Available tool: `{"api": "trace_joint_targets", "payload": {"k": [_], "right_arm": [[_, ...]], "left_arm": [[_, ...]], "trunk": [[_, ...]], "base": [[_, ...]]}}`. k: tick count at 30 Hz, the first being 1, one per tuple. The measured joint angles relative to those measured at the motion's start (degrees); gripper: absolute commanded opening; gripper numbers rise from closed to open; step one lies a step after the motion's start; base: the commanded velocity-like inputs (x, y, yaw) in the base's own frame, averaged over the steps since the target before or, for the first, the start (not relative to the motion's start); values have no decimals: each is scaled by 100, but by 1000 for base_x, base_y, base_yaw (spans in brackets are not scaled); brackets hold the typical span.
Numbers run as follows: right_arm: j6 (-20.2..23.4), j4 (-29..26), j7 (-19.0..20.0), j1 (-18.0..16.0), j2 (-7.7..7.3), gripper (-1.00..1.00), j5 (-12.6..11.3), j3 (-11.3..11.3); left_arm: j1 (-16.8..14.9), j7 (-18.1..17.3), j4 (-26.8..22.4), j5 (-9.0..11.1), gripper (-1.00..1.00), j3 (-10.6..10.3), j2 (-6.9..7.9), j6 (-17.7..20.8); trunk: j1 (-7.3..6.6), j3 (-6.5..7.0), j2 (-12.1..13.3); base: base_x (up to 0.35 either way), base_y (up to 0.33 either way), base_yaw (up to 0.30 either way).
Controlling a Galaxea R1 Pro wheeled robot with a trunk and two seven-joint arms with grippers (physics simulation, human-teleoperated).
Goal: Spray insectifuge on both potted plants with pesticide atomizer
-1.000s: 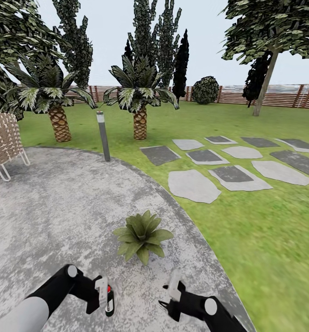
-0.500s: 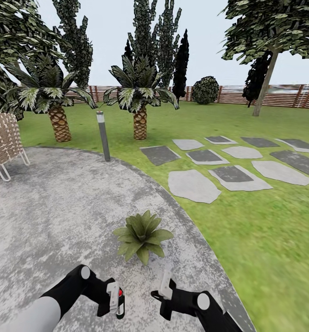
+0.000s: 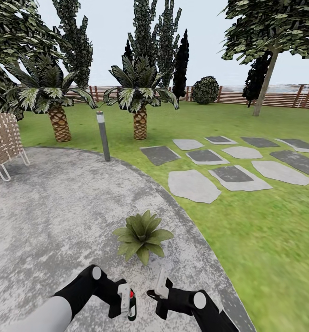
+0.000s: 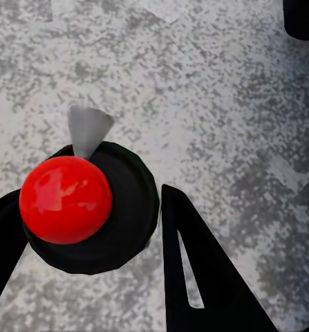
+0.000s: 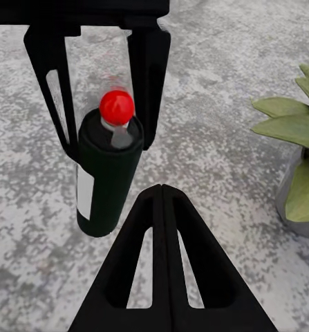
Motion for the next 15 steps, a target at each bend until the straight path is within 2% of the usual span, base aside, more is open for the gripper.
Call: {"api": "trace_joint_targets", "payload": {"k": [9,15], "right_arm": [[1,0,0,0,1,-100,8,0],[-5,0,-1,0,1,-100,9,0]], "left_arm": [[-11,4,-10,23,-100,-20,-145,-20],[-19,4,-10,13,-100,-17,-277,-218]], "trunk": [[0,0,0],[0,0,0]], "base": [[0,0,0],[0,0,0]]}}
